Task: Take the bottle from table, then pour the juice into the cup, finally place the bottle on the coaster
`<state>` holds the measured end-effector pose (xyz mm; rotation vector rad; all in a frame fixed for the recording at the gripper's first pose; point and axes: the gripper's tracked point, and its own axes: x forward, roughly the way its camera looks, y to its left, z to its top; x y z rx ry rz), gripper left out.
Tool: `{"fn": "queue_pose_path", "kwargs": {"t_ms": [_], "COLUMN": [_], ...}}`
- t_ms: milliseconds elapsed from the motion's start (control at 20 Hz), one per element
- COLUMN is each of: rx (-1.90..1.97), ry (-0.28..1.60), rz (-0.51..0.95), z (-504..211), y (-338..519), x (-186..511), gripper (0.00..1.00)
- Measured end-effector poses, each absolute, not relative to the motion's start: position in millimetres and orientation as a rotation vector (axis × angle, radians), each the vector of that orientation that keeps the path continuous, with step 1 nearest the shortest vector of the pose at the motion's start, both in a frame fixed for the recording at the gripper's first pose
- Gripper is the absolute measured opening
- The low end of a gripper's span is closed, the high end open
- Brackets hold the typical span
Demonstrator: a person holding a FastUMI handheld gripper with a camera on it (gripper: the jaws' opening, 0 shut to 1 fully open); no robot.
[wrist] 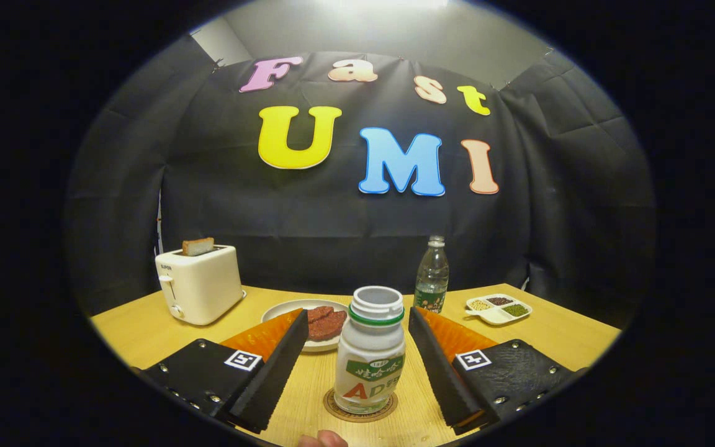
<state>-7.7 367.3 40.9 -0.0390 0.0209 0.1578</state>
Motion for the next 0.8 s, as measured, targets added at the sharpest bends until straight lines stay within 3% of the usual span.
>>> {"fn": "queue_pose_path", "kwargs": {"t_ms": [400,800], "rx": [0.054,-0.002], "ry": [-0.032,-0.044], "rz": [0.189,0.239], "z": [138,132], "y": [373,365], "x": [-77,-133], "gripper": [0.98,0.98]}}
